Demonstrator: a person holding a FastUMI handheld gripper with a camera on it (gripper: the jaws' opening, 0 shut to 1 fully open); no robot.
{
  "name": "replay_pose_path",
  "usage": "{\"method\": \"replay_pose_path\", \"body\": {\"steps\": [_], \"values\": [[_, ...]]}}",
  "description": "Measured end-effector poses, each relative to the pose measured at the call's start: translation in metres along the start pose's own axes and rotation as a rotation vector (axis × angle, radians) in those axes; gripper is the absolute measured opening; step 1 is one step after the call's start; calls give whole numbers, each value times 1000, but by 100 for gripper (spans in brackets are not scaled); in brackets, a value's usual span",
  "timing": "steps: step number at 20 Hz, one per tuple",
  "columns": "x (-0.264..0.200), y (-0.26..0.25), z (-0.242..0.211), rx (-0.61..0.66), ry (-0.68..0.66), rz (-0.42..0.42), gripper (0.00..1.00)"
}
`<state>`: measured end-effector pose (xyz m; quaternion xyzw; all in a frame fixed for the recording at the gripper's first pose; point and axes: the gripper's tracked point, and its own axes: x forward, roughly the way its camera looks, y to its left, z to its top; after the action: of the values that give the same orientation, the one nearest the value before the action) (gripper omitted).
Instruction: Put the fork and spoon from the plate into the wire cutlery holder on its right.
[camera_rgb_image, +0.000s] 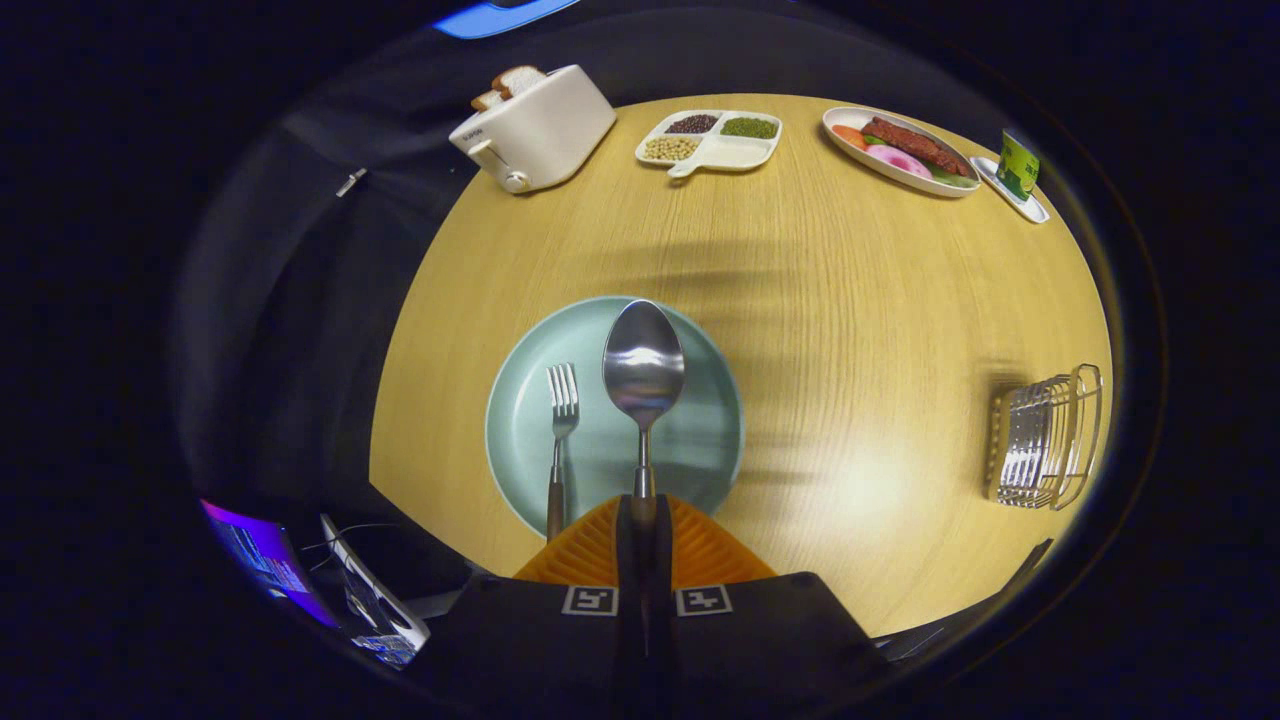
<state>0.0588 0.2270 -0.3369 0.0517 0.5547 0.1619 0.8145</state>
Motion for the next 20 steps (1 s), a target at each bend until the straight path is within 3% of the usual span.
{"method": "replay_pose_path", "body": {"steps": [5,11,14,20], "values": [[-89,-54,13,9,-34,-3,6],[-166,-158,3,-81,54,-127,6],[-177,-193,-5,-98,138,-154,6],[-155,-233,-22,-119,363,-172,6]]}}
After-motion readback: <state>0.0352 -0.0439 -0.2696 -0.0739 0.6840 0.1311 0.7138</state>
